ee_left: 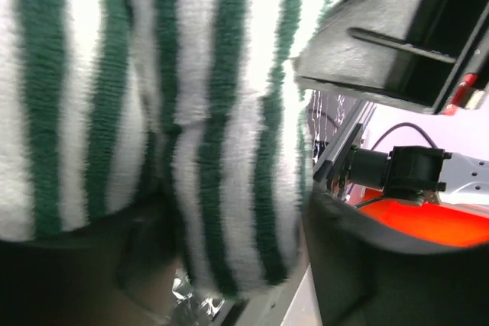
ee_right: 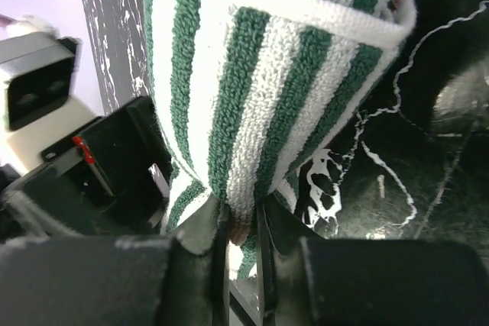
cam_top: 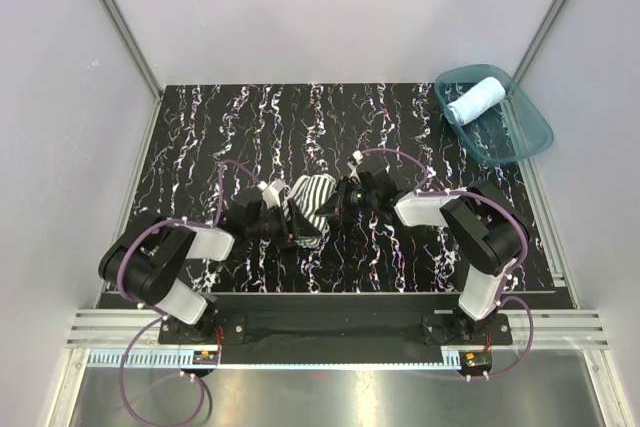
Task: Roll the towels
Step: Roll the towel
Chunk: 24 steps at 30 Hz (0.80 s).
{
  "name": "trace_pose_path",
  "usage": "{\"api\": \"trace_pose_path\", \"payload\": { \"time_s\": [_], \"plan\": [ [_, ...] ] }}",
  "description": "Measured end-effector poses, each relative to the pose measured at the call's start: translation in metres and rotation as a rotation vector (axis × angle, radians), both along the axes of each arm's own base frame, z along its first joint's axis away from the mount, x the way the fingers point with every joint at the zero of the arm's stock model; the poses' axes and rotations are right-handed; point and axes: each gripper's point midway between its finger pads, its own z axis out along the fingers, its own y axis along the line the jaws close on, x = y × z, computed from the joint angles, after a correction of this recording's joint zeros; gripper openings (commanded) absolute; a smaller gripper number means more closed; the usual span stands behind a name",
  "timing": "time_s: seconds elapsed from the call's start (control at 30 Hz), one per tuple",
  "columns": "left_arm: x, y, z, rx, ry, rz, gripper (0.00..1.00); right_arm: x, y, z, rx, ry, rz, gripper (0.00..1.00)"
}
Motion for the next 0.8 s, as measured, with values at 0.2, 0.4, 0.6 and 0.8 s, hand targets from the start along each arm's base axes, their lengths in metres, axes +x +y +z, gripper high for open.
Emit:
{"api": "trace_pose_path", "payload": {
  "time_s": [0.2, 0.4, 0.6, 0.8],
  "plan": [
    [0.002, 0.009, 0.015, 0.098, -0.068, 0.002, 0.99, 0.0, 0.005, 0.001, -0.047, 0.025, 0.019, 0.06],
    [0.002, 0.031, 0.023, 0.295, -0.149, 0.038, 0.99, 0.0, 0.005, 0.001, -0.088, 0.059, 0.02, 0.04],
    [0.004, 0.034, 0.052, 0.482, -0.336, 0.034, 0.99, 0.0, 0.004, -0.002, -0.11, 0.095, 0.011, 0.02],
    [-0.019, 0.01, 0.068, 0.572, -0.526, -0.057, 0.99, 0.0, 0.005, -0.002, -0.131, 0.135, 0.004, 0.02]
  ]
}}
